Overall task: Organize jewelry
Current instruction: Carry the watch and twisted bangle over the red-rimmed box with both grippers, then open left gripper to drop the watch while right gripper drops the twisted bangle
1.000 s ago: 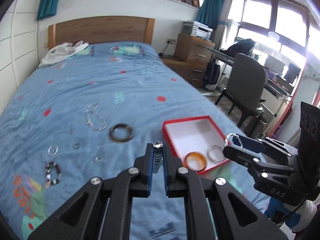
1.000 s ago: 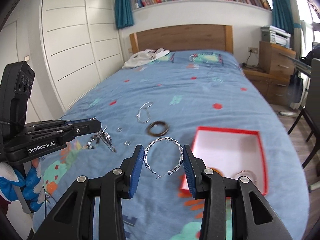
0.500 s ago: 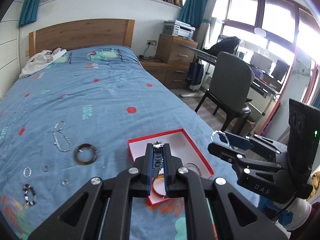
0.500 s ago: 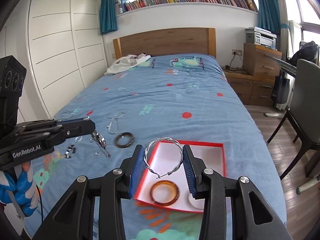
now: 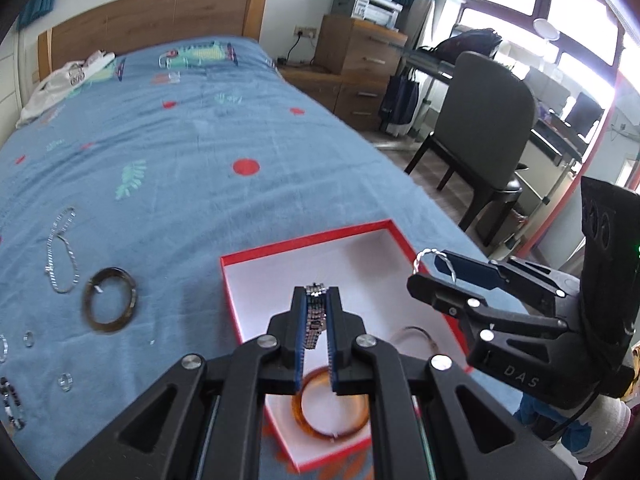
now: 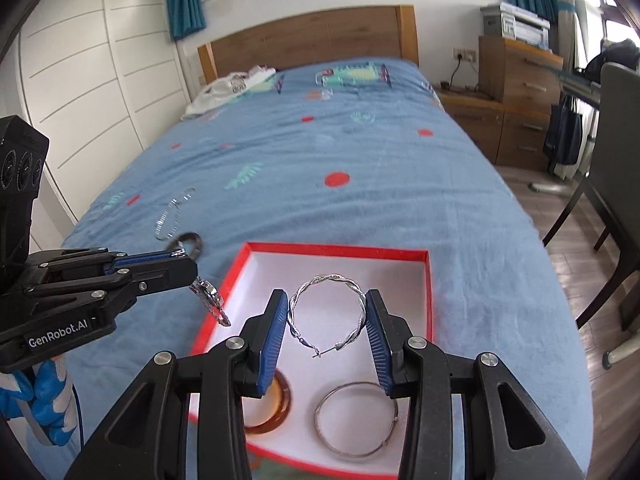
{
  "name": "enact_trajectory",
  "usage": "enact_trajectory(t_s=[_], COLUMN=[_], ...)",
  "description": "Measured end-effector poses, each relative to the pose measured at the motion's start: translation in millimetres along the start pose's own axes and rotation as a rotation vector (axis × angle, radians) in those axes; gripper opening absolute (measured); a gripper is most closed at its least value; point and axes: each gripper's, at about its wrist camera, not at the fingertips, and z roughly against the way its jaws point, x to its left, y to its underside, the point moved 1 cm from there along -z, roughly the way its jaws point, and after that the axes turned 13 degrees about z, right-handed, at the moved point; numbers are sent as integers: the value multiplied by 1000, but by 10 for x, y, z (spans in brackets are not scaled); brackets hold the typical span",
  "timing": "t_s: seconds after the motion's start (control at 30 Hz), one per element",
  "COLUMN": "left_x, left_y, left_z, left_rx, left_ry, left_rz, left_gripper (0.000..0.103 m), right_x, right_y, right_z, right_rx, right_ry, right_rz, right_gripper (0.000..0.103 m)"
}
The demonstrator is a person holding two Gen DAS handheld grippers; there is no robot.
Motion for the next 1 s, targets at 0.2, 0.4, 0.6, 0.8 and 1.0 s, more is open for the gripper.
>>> enact_trajectory(t_s=[0.2,0.4,0.6,0.8,1.0], left_x=[83,184,266,422,409], left_y=[-80,-96,-20,24,35], left_z=[-457,-785,-1032,-1134,-1129], left_rx=[44,89,139,158,154], left_ry=[-17,-34,-59,-54,-57], left_rz=[12,22,26,84,68], left_gripper=[8,8,8,11,11], right_x=[-127,-218,-231,-157,-139], right_y=[10,-12,41,134,157], right_z=[-459,-804,-1011,-1131,-1172], right_rx=[83,168,236,296,316], right_ry=[-29,-73,-90,-105,-99], right_rz=[1,71,139,221,257], right_gripper=[40,40,40,40,44])
